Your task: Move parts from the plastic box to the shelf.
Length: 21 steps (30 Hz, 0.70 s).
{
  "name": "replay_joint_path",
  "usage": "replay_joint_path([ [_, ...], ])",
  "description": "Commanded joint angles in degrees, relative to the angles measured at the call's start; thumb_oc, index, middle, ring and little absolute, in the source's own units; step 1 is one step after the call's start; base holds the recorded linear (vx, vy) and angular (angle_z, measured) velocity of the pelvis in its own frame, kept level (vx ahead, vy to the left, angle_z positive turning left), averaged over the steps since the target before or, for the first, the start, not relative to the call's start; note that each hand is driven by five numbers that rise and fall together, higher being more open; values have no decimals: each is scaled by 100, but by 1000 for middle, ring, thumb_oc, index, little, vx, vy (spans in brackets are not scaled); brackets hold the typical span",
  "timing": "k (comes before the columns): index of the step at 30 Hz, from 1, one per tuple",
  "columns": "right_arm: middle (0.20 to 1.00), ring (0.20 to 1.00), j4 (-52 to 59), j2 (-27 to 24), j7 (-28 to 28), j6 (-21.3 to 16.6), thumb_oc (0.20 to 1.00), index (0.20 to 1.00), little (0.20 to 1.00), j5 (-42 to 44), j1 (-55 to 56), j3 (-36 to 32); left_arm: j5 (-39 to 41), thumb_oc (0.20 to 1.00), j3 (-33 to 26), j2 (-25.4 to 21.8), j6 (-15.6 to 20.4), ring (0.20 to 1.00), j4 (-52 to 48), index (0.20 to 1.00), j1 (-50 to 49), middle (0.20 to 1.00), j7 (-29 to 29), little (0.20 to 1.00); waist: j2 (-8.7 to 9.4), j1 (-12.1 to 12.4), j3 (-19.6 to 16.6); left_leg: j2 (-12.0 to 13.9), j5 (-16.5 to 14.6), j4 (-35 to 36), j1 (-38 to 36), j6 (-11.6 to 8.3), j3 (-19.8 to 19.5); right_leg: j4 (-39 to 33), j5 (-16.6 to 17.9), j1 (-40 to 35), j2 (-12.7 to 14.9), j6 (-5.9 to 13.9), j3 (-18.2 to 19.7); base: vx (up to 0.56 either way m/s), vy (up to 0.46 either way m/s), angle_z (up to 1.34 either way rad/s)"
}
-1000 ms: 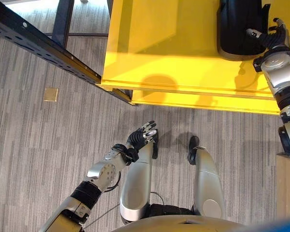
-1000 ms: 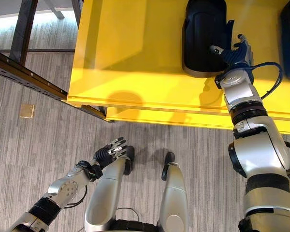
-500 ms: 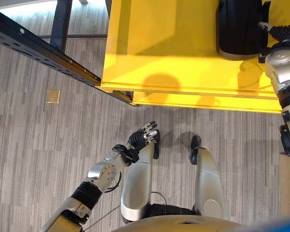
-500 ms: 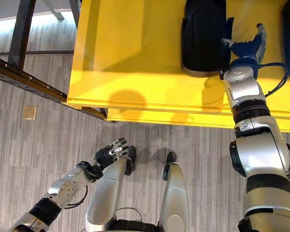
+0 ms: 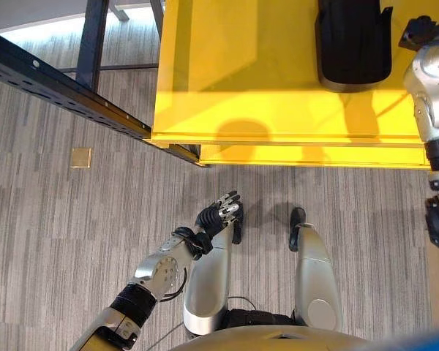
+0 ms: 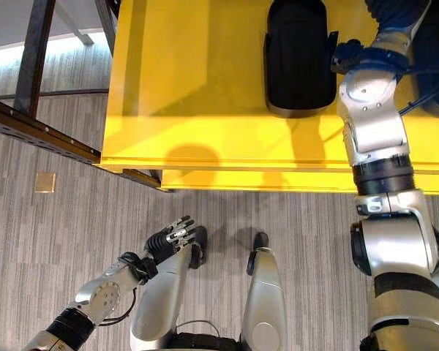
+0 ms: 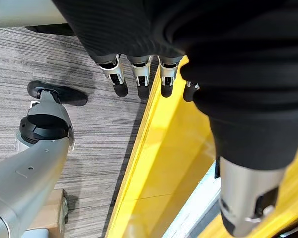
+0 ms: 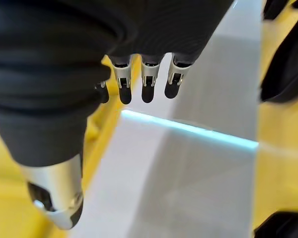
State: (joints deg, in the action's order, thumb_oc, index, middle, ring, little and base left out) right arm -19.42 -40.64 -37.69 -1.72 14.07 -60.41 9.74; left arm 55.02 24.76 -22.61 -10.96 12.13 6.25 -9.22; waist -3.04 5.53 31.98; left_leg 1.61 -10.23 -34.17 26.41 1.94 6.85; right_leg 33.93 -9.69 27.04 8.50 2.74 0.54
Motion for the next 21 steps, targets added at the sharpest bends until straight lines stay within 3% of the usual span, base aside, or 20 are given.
replay_joint_path([
  [1, 1000, 1000, 379, -26, 257, -191, 1000, 1000, 1000, 29, 242, -275, -164, 1000, 81, 173, 129, 1000, -351, 1000, -435, 1000, -327, 1000, 97, -58, -223, -388, -427, 363, -553, 138, -804, -14, -209, -383, -435, -180, -152, 75, 35, -1],
  [5, 1000, 1000, 1113, 439, 374, -301, 1000, 1000, 1000, -16, 1226, -443, -264, 1000, -55, 316, 228, 1000, -324, 1000, -620, 1000, -330, 1000, 143, -187, -348, -313, -298, 701, -804, 132, -779, -345, -100, -611, -463, -169, -111, 66, 47, -3],
  [6, 1000, 1000, 1353, 660, 251, -498, 1000, 1000, 1000, 162, 1619, -433, -289, 1000, -93, 386, 286, 1000, -280, 1000, -687, 1000, -355, 1000, 159, -252, -372, -289, -286, 807, -939, 126, -753, -452, -82, -726, -474, -158, -83, 93, 78, -7],
  [8, 1000, 1000, 1892, 1226, 602, -548, 1000, 1000, 1000, 383, 2749, -298, -383, 1000, -190, 514, 324, 1000, -335, 1000, -838, 1000, -312, 1000, 205, -448, -503, -217, -163, 1179, -1209, 81, -684, -807, 37, -943, -520, -106, 15, 105, 84, -8],
  [10, 1000, 1000, 2036, 1348, 784, -550, 1000, 1000, 1000, 415, 3049, -243, -437, 1000, -200, 548, 344, 1000, -387, 1000, -879, 1000, -331, 1000, 212, -500, -558, -189, -88, 1337, -1288, 64, -677, -948, 102, -1012, -533, -91, 54, 60, 56, -14],
  [16, 1000, 1000, 2962, 1699, 1447, -1199, 1000, 1000, 1000, 95, 5116, 2, -553, 1000, -387, 695, 374, 1000, -613, 1000, -1334, 1000, -352, 1000, 273, -831, -1053, -21, 254, 2357, -2000, -54, -411, -1968, 447, -1671, -562, 129, 156, 82, 84, -11],
  [21, 1000, 1000, 2895, 1748, 1860, -824, 1000, 1000, 1000, 383, 5975, 132, -608, 1000, -554, 670, 368, 1000, -747, 1000, -1688, 1000, -422, 1000, 293, -928, -1385, 78, 478, 2881, -2392, -148, -276, -2486, 646, -2099, -485, 267, 103, 15, 103, -17],
])
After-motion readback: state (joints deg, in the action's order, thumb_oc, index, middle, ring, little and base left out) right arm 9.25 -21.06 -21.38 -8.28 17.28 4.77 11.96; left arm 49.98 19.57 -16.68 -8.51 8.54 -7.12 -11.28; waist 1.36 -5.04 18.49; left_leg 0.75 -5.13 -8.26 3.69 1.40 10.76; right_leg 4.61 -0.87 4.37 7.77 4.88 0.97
